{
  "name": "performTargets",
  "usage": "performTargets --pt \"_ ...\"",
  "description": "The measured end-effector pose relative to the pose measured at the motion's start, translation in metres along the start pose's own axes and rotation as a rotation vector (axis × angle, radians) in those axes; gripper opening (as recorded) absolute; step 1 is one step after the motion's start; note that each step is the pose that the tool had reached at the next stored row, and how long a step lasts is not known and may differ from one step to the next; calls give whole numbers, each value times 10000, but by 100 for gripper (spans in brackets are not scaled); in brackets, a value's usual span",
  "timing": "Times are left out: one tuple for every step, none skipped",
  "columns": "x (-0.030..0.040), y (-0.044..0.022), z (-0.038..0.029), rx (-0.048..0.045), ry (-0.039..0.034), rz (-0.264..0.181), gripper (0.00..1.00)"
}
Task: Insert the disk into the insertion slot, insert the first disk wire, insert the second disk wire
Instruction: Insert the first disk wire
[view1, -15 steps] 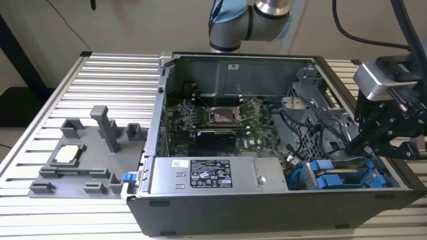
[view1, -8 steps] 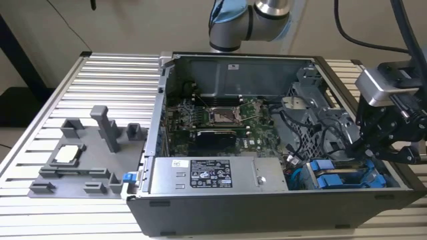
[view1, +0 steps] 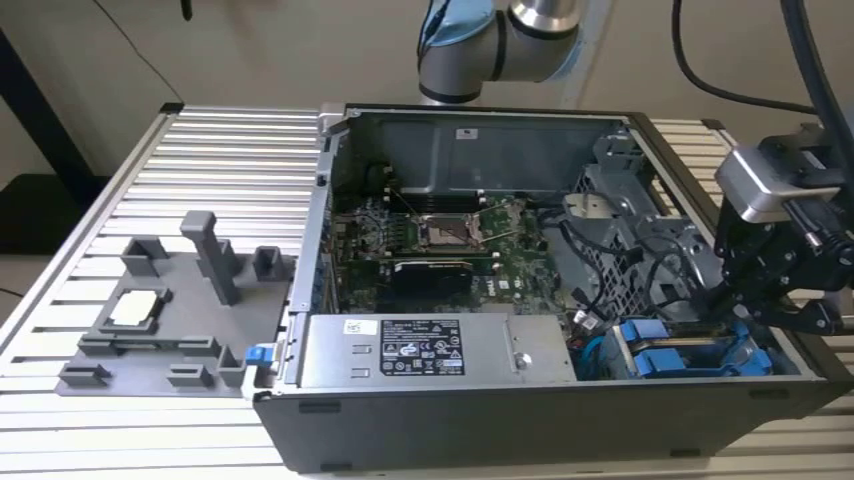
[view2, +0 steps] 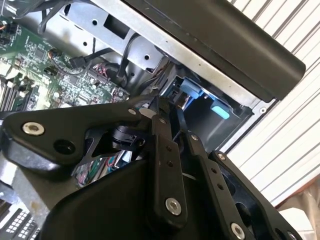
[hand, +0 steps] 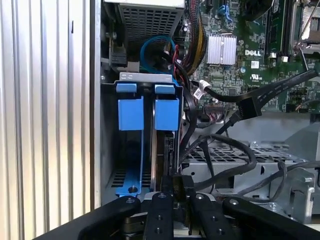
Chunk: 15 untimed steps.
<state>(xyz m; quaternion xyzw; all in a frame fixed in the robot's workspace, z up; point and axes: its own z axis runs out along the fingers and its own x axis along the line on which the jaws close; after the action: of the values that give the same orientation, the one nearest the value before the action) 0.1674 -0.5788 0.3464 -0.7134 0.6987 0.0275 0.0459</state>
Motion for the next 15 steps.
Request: performTargets --pt "1 -1 6 0 -1 1 19" --pt "1 -1 10 0 -1 1 19" --pt "2 -2 12 0 0 0 19" --pt "2 -2 16 0 -1 -1 19" --pt "3 -2 21 0 -3 -1 19" --pt "4 -2 26 0 -4 -1 19" --pt "4 -2 30 0 -4 -1 19" --pt "5 -2 33 0 -3 0 19" --pt "5 -2 37 0 -2 -1 19" --pt "6 -2 39 1 -2 -1 19" --pt "7 -2 42 0 -2 -1 19" --pt "8 -2 46 0 -3 -1 19" --pt "9 -1 48 0 -4 0 19" --pt "9 -1 50 1 -3 -1 19" --pt "10 -1 53 0 -4 -1 19"
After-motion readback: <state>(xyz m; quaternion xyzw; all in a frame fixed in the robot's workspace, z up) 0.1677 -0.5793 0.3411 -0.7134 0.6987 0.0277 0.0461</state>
